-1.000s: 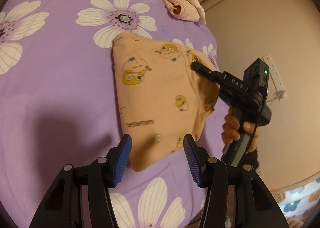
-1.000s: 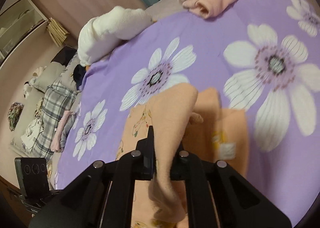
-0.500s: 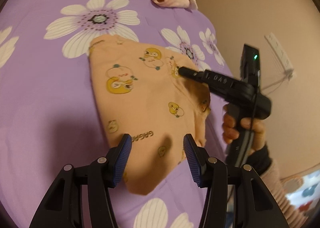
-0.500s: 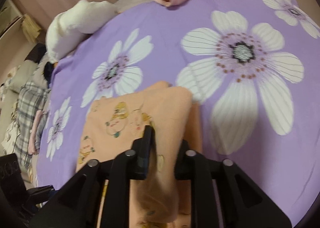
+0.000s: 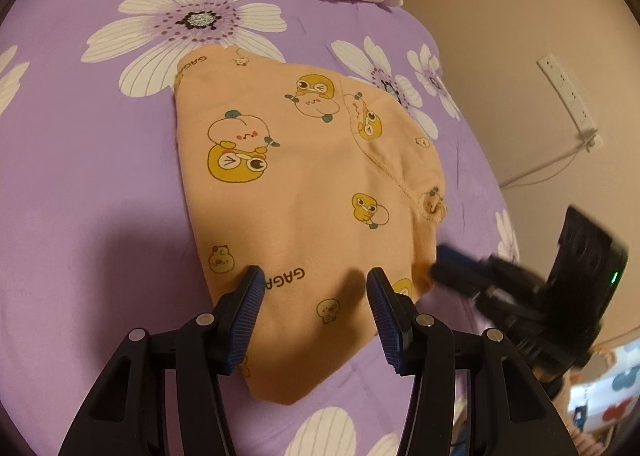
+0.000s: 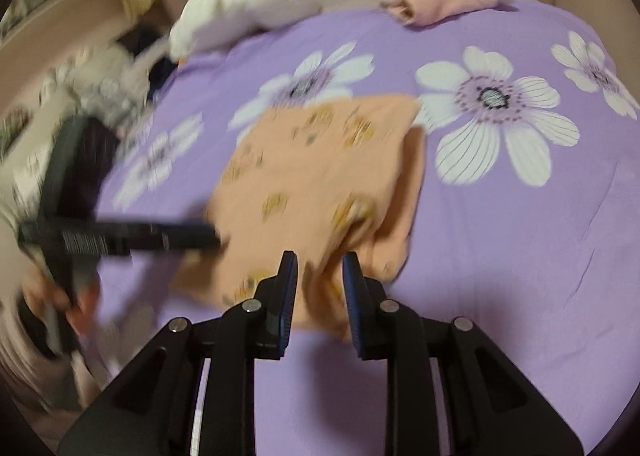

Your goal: Fold small clothes

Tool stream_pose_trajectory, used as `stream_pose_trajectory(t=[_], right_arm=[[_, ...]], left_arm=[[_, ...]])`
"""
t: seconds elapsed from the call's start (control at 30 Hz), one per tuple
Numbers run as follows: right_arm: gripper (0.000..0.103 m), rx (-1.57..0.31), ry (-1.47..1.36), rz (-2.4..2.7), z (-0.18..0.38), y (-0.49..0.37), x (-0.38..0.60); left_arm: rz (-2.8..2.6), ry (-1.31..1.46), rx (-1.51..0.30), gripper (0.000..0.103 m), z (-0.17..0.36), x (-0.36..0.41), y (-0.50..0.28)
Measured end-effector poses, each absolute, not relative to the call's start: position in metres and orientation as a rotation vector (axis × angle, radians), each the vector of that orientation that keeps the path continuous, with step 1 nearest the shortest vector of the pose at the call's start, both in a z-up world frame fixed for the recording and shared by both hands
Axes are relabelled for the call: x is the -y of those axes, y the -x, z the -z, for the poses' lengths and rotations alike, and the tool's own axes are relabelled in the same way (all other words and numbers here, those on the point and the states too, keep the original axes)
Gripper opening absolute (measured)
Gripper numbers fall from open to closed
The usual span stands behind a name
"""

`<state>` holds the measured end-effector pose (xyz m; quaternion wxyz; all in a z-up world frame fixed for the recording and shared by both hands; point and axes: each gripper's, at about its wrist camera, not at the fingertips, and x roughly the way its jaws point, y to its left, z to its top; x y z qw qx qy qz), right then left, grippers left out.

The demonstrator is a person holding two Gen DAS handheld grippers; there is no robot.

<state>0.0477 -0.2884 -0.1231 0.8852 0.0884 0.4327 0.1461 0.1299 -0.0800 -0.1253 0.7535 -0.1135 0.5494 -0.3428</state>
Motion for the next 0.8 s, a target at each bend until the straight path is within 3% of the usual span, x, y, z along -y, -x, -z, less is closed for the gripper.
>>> stream_pose_trajectory(t=[0.17,0.23,0.33,0.5,0.67,0.8], right_arm=[[0.023,-0.922,-0.092,-0.283,0.138,-0.049,0.273],[0.008,-0.946,-0.06,-0.271,0.145,-0.051,0.271],[0.005,-0.929,-0.115,-0.296,0.14,-0.046,0.281],[0.003,-0.86,-0.225,-0.314,0.116,-0.031,0.305],[0.003,-0.959,-0.196,-0.202,0.14,-0.033,0.315],[0.007,-0.912,-0.226,-0.213,0.134,-0.026,0.314]], left_arm=[[0.738,0.232,-1.204,0.052,0.125,0.08,-0.123],[0.739,0.221,-1.21,0.052,0.126,0.079,-0.119],[0.734,0.202,-1.214,0.052,0.128,0.077,-0.114],[0.727,0.165,-1.217,0.052,0.127,0.08,-0.111],[0.722,0.151,-1.228,0.052,0.132,0.082,-0.11],[0.723,0.137,-1.237,0.052,0.134,0.082,-0.108]])
